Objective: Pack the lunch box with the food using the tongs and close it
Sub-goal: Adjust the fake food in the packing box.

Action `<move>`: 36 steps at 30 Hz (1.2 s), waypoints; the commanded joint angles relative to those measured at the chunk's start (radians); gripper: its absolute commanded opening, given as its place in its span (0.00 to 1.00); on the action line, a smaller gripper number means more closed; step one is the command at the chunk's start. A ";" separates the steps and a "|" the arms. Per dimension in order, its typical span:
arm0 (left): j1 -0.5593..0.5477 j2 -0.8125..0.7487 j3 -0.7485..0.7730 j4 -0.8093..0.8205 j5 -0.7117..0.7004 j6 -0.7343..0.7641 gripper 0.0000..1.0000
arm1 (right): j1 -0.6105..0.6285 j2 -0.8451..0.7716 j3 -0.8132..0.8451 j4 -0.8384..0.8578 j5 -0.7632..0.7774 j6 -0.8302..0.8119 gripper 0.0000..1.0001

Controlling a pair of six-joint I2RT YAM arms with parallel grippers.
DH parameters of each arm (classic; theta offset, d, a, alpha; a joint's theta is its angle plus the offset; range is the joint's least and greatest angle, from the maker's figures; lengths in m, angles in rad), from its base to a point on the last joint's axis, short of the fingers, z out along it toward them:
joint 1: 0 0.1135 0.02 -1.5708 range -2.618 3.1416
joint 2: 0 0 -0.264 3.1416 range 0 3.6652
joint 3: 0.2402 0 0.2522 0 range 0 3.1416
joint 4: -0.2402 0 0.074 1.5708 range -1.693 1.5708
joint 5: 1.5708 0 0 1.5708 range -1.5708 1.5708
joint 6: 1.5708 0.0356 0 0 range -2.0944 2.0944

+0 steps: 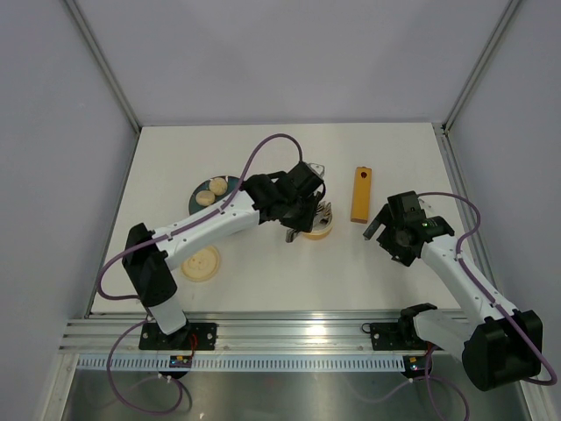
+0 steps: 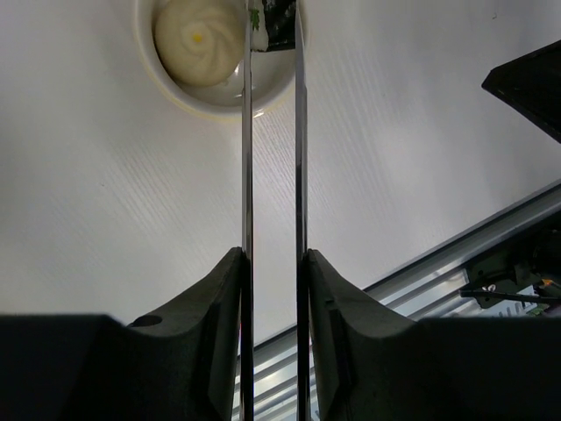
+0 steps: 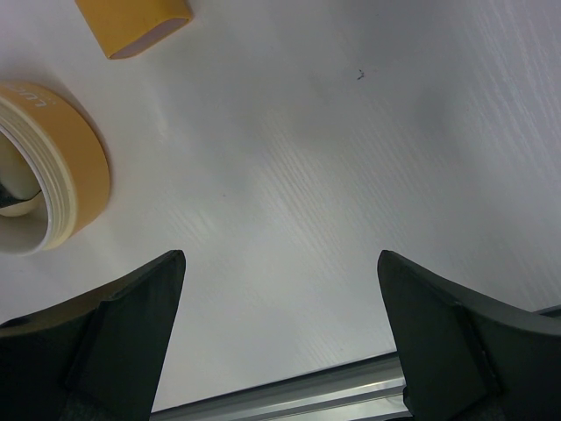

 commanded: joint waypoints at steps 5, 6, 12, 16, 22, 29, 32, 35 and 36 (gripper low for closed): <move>-0.001 -0.071 0.056 0.040 -0.006 0.000 0.00 | 0.009 0.005 0.030 -0.002 0.016 -0.002 0.99; -0.003 -0.071 0.053 0.041 -0.002 0.000 0.00 | 0.009 0.005 0.030 -0.002 0.015 -0.002 0.99; -0.001 -0.057 0.046 0.047 0.006 0.002 0.00 | 0.011 0.007 0.027 -0.002 0.015 -0.004 0.99; 0.001 -0.031 0.046 0.038 0.009 0.005 0.00 | 0.009 0.010 0.026 0.000 0.015 -0.004 0.99; 0.007 -0.020 0.018 0.043 0.002 0.000 0.00 | 0.009 0.009 0.023 0.000 0.015 -0.002 0.99; 0.020 -0.006 -0.017 0.070 0.020 -0.004 0.00 | 0.009 0.009 0.021 0.001 0.013 -0.001 1.00; 0.025 0.003 -0.023 0.072 0.029 -0.003 0.14 | 0.011 0.007 0.021 0.001 0.013 -0.001 1.00; 0.025 0.006 -0.027 0.073 0.035 0.000 0.25 | 0.009 0.005 0.021 -0.002 0.013 -0.001 0.99; 0.025 0.006 -0.025 0.073 0.037 0.000 0.26 | 0.011 0.005 0.021 -0.002 0.013 -0.002 1.00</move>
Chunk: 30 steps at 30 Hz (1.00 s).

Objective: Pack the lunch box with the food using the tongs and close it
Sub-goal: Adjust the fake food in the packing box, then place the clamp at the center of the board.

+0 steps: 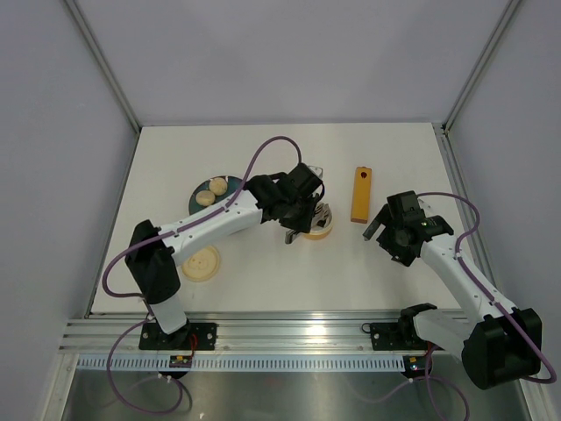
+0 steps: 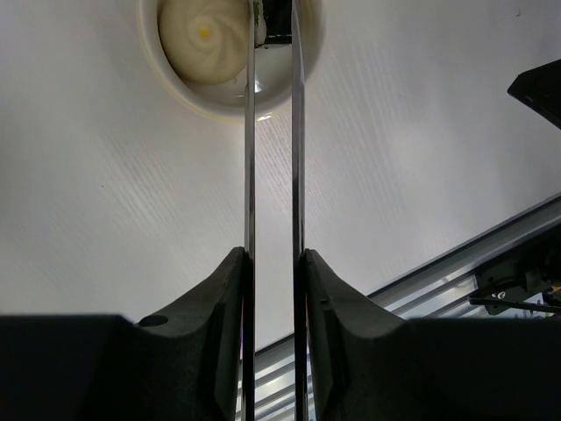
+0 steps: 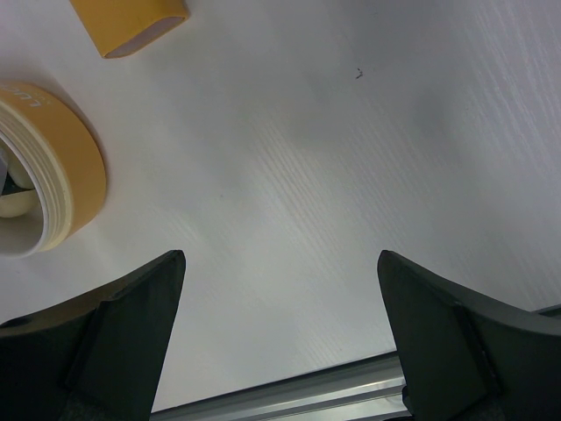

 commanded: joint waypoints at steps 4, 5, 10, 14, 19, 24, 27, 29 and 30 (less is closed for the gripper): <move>0.004 -0.027 0.012 0.048 0.021 0.005 0.35 | 0.009 -0.006 0.020 -0.004 0.015 -0.001 0.99; 0.003 -0.036 0.016 0.045 0.021 0.006 0.36 | 0.009 -0.006 0.021 -0.002 0.014 -0.002 0.99; 0.004 -0.075 0.050 0.030 0.021 0.016 0.46 | 0.010 -0.001 0.023 -0.001 0.014 0.001 0.99; 0.004 -0.090 0.059 0.024 0.021 0.020 0.51 | 0.009 0.002 0.023 0.002 0.011 0.001 0.99; 0.004 -0.101 0.071 0.016 0.021 0.020 0.52 | 0.009 0.001 0.023 0.001 0.012 0.001 1.00; 0.004 -0.139 0.096 0.002 -0.037 0.048 0.29 | 0.009 -0.009 0.023 -0.004 0.014 -0.001 0.99; 0.021 -0.168 0.093 0.004 -0.098 0.068 0.00 | 0.010 -0.010 0.023 -0.001 0.012 -0.001 0.99; 0.056 -0.176 0.084 0.010 -0.095 0.082 0.00 | 0.009 -0.009 0.023 -0.002 0.010 -0.001 0.99; 0.070 -0.177 0.079 0.019 -0.091 0.088 0.00 | 0.009 -0.009 0.023 -0.002 0.011 -0.001 1.00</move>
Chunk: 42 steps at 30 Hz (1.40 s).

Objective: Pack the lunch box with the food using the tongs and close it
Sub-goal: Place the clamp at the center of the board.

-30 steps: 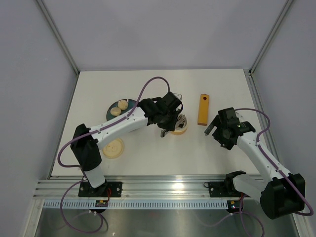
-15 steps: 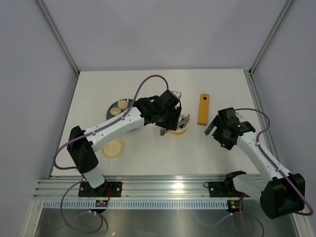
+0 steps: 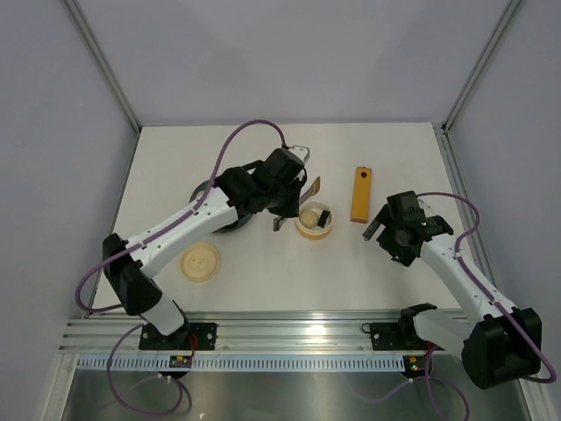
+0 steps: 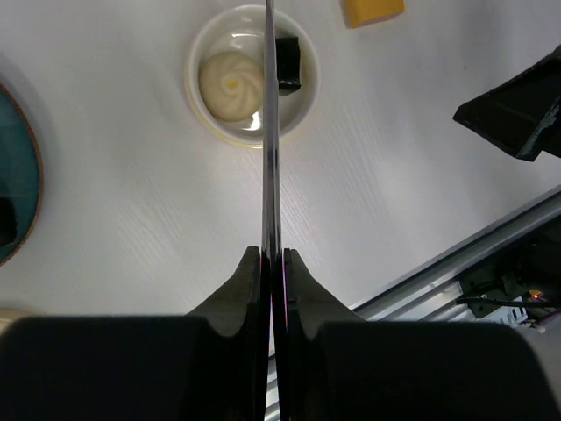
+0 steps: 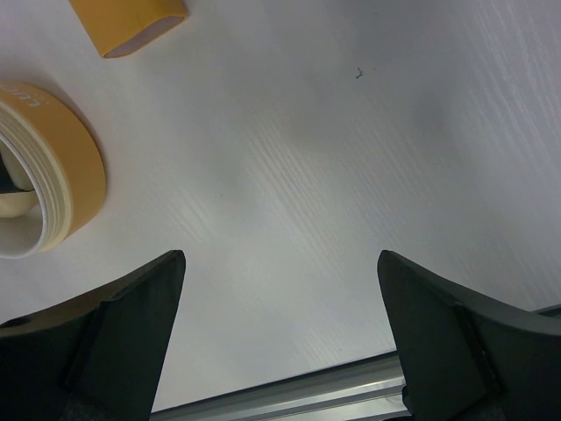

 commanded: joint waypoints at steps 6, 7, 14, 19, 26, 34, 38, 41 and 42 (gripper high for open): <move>0.167 -0.055 -0.026 0.154 -0.048 0.106 0.00 | 0.009 -0.012 0.023 -0.001 0.011 -0.002 1.00; 0.200 -0.045 -0.027 0.168 -0.055 0.114 0.00 | 0.009 -0.012 0.023 -0.001 0.011 -0.004 1.00; 0.302 0.129 0.017 0.343 -0.075 0.175 0.00 | 0.009 -0.009 0.026 -0.001 0.003 -0.011 1.00; 0.331 0.295 0.074 0.444 -0.089 0.200 0.00 | 0.009 -0.024 0.032 -0.022 -0.003 -0.013 0.99; 0.357 0.522 0.307 0.380 -0.043 0.174 0.04 | 0.009 -0.064 0.030 -0.062 0.017 -0.011 0.99; 0.400 0.701 0.526 0.262 0.009 0.166 0.46 | 0.010 -0.099 0.014 -0.083 0.027 -0.005 1.00; 0.403 0.733 0.545 0.234 0.026 0.174 0.68 | 0.010 -0.096 0.015 -0.084 0.029 -0.004 0.99; 0.403 0.716 0.540 0.231 0.038 0.177 0.77 | 0.009 -0.088 0.018 -0.082 0.027 -0.004 0.99; 0.405 0.707 0.536 0.231 0.040 0.178 0.79 | 0.009 -0.085 0.020 -0.080 0.027 -0.002 0.99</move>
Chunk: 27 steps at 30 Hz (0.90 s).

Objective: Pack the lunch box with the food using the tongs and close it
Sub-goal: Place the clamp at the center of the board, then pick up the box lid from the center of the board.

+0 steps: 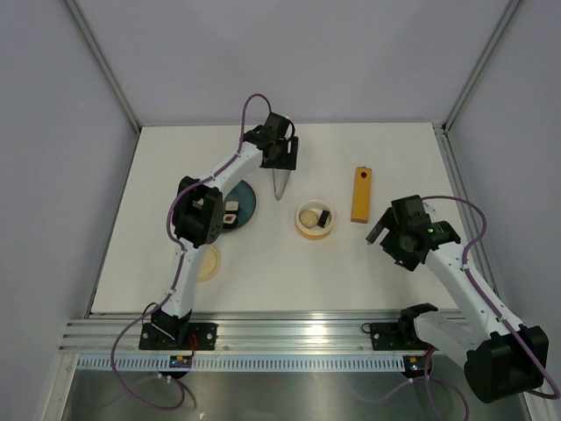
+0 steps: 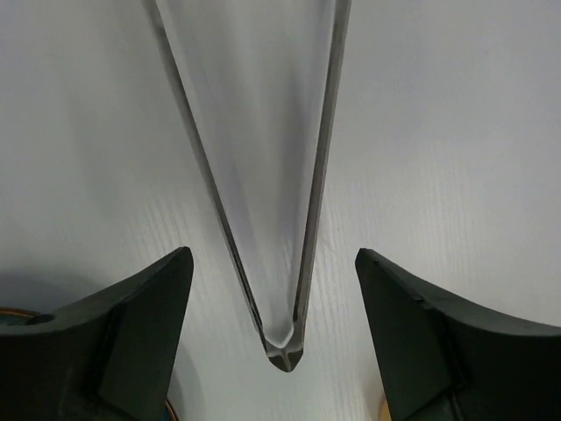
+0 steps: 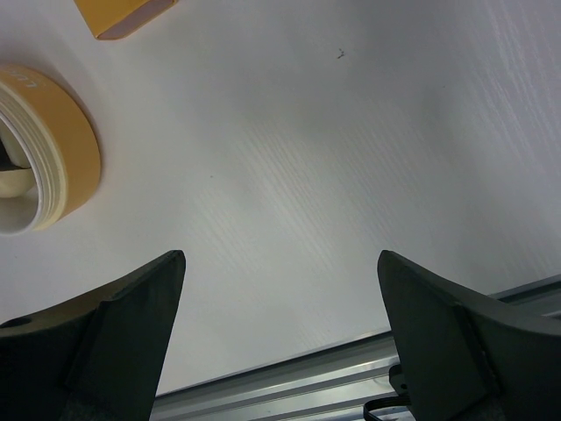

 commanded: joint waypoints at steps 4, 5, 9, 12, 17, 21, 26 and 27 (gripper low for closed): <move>-0.003 -0.107 0.009 0.013 0.039 0.015 0.86 | 0.009 0.007 0.021 0.002 0.021 -0.003 0.99; -0.003 -0.124 -0.011 0.016 0.044 0.012 0.86 | 0.010 0.012 0.021 0.005 0.021 -0.003 0.99; -0.006 -0.254 -0.116 0.030 0.059 -0.007 0.86 | 0.009 0.025 0.024 0.016 0.016 -0.006 1.00; -0.009 -0.397 -0.266 0.057 0.055 -0.024 0.86 | 0.009 0.036 0.026 0.030 0.013 -0.009 1.00; -0.006 -0.591 -0.480 0.037 0.001 -0.034 0.85 | 0.010 0.059 0.029 0.053 0.004 -0.020 0.99; -0.005 -0.752 -0.598 -0.015 -0.059 -0.047 0.83 | 0.009 0.076 0.027 0.073 -0.007 -0.026 0.99; -0.005 -0.865 -0.669 -0.068 -0.091 -0.084 0.82 | 0.009 0.096 0.024 0.102 -0.021 -0.031 0.99; -0.005 -0.874 -0.669 -0.084 -0.098 -0.085 0.81 | 0.009 0.097 0.026 0.104 -0.024 -0.034 0.99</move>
